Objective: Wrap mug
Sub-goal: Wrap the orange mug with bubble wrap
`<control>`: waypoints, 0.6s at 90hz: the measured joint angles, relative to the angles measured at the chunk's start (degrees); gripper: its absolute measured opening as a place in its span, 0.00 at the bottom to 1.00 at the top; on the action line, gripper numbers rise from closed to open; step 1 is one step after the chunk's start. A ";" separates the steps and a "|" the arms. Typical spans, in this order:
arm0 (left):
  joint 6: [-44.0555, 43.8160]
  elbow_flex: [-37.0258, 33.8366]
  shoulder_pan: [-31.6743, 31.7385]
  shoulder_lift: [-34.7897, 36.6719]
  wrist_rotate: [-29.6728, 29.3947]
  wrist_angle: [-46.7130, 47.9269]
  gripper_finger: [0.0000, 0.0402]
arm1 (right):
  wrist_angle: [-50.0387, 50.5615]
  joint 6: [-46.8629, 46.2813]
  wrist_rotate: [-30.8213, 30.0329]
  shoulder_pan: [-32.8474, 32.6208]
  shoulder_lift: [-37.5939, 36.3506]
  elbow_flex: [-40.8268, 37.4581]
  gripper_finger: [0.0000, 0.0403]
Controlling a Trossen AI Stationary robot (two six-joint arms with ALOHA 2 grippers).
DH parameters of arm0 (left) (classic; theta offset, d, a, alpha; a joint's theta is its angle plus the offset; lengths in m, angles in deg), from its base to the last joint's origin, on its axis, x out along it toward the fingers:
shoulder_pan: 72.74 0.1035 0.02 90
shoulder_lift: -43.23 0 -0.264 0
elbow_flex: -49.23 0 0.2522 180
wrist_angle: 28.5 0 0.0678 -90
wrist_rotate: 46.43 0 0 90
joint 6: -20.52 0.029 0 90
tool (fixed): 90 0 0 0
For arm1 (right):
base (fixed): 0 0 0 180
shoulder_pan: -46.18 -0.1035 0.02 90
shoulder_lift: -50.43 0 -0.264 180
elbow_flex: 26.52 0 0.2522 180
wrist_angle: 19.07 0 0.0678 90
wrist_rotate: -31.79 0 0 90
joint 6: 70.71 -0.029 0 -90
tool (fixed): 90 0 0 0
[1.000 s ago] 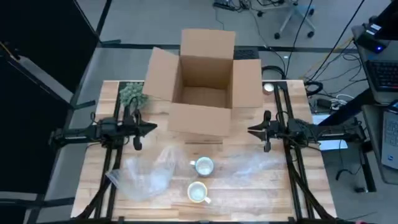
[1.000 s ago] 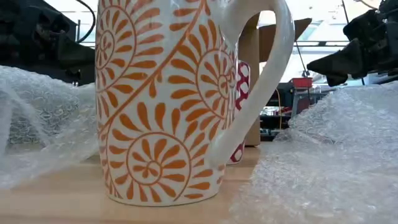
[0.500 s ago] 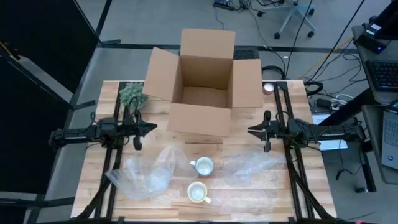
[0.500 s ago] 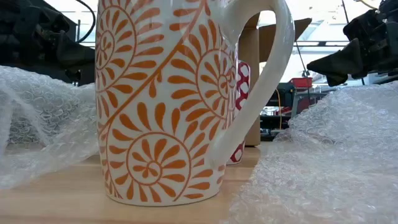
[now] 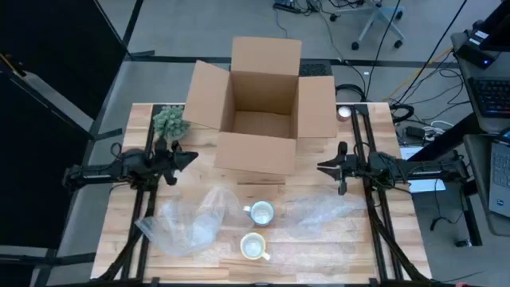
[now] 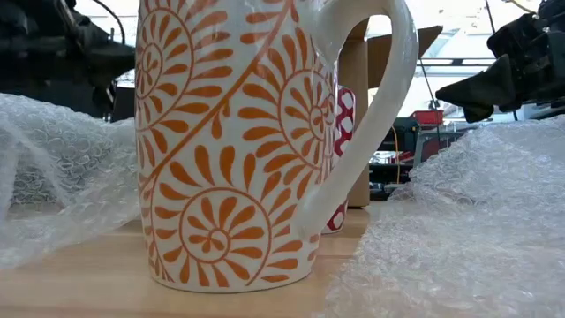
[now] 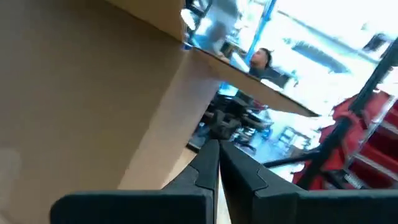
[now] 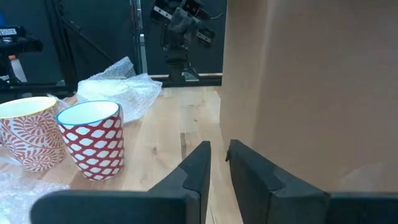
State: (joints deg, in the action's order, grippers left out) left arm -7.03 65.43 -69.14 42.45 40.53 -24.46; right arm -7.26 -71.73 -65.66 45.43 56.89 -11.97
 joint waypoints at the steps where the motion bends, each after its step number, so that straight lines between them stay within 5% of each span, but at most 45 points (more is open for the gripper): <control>1: 0.32 0.63 -0.11 -0.03 0.90 0.06 0.00 | 0.00 0.00 0.01 0.00 0.00 0.00 0.11; 19: 9.53 15.57 -5.35 -6.16 3.05 9.82 0.00 | 0.00 0.00 0.00 0.00 0.00 -0.01 0.11; 31: 11.37 28.61 -10.43 -18.62 2.74 22.70 0.00 | 0.00 0.00 0.01 0.00 0.00 0.00 0.11; 54: 0.02 55.51 -27.54 -48.24 1.14 53.12 0.00 | 0.00 0.00 0.00 0.00 0.00 -0.01 0.11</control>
State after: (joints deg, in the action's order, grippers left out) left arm -7.00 120.93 -96.68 -5.79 41.67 28.66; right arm -7.26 -71.73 -65.66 45.43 56.89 -11.98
